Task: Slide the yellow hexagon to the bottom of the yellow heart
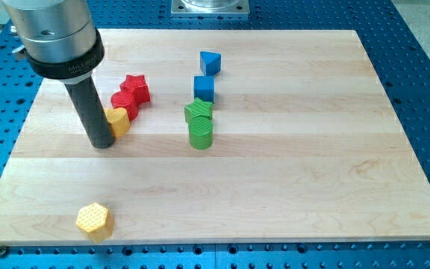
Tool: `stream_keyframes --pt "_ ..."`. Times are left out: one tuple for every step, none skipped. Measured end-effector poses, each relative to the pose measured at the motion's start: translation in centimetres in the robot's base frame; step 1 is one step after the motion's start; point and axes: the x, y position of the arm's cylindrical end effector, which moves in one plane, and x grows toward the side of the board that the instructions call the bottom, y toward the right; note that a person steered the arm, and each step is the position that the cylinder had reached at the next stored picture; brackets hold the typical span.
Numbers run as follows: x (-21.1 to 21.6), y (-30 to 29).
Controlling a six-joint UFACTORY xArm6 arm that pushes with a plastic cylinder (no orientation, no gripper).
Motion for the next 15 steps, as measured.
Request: stream_keyframes --pt "0.0 0.0" --pt "-0.1 0.0" --pt "2.4 0.0" --pt "6.8 4.9" --pt "10.8 10.0" --pt "14.5 5.0" --pt "14.6 3.9" --pt "14.6 1.3" --pt "14.6 -0.3" --pt "14.0 -5.8" --pt "11.5 -7.9" --pt "10.9 -4.3" --pt "6.2 -6.2" --pt "4.1 -13.5" --pt "4.4 -13.6"
